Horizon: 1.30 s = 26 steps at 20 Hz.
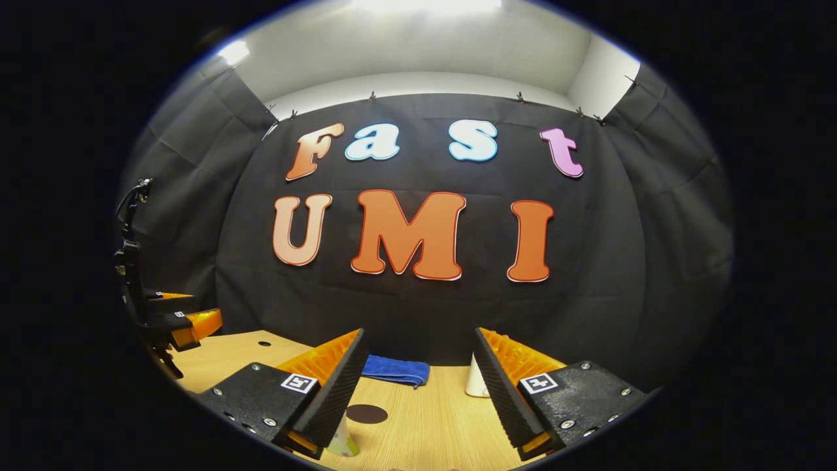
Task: Open the teacup lid with one hand, grasp the water bottle and pour water into the teacup with the other hand; after pouring, place the water bottle on the coaster and then close the teacup lid.
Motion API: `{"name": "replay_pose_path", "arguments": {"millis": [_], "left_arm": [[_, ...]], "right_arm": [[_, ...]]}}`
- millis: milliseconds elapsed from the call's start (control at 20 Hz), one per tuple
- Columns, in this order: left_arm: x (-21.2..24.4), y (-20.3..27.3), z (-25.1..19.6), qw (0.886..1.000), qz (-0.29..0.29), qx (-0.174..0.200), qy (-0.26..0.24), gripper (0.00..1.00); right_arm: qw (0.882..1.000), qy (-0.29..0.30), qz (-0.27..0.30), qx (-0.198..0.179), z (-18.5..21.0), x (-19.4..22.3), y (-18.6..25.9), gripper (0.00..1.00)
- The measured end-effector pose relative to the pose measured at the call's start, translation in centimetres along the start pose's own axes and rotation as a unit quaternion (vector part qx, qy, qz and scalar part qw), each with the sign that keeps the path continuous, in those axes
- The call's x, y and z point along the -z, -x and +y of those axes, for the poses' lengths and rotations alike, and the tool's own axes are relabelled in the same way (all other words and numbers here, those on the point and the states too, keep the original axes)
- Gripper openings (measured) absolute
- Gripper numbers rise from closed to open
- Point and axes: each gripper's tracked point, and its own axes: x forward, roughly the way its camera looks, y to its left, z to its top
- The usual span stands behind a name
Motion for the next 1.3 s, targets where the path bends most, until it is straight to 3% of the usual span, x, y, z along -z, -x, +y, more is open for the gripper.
{"name": "replay_pose_path", "arguments": {"millis": [150, 550, 850, 1300], "left_arm": [[-1.1, 0.1, -0.4, 1.0, -0.015, 0.007, 0.003, 0.96], [1.1, -0.3, -1.2, 1.0, 0.008, 0.021, 0.013, 0.98], [5.2, -0.2, -3.1, 0.998, 0.043, 0.055, 0.007, 0.98], [13.7, 0.6, -6.4, 0.986, 0.128, 0.109, 0.005, 0.98]], "right_arm": [[1.0, -0.002, -0.007, -0.004, 0.1, -0.3, 0.0, 0.97], [1.0, 0.001, 0.0, -0.029, 0.8, 1.1, -0.2, 0.97], [0.996, -0.016, 0.046, -0.068, 2.8, 5.6, 1.8, 0.97], [0.989, -0.025, 0.113, -0.088, 5.1, 11.7, 3.0, 0.98]]}}
